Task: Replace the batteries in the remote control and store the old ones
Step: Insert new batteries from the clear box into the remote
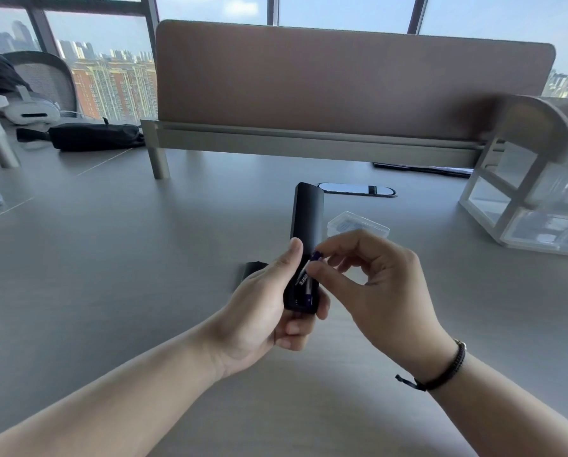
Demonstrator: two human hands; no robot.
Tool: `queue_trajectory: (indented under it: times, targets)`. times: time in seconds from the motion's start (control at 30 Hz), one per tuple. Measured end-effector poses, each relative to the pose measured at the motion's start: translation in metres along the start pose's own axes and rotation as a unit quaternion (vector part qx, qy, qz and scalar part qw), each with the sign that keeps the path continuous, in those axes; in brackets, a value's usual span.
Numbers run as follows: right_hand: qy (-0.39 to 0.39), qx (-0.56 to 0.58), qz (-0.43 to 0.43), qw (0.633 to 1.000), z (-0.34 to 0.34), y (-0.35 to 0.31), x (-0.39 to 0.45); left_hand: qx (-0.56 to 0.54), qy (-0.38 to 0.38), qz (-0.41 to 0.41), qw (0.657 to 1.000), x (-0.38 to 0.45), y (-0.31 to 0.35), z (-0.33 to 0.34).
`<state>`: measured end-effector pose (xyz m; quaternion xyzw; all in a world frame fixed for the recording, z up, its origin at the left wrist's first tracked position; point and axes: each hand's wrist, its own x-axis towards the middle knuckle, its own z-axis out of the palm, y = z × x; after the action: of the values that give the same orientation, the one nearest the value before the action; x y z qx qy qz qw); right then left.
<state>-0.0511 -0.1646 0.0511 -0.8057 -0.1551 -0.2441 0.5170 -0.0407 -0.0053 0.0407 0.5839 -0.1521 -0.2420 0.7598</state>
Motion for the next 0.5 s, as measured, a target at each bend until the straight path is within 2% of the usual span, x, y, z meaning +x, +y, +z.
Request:
queue_trajectory:
  times: [0.23,0.5]
  targets:
    - [-0.066,-0.021,-0.002,0.998,0.0056,-0.0019,-0.0034,-0.028,0.034,-0.01,0.999,0.0007,0.0011,0.0006]
    - [-0.095,-0.048,-0.041,0.994,0.0058,-0.0014,-0.0062,-0.032,0.097,-0.017,0.995,0.0006,0.0052,0.0007]
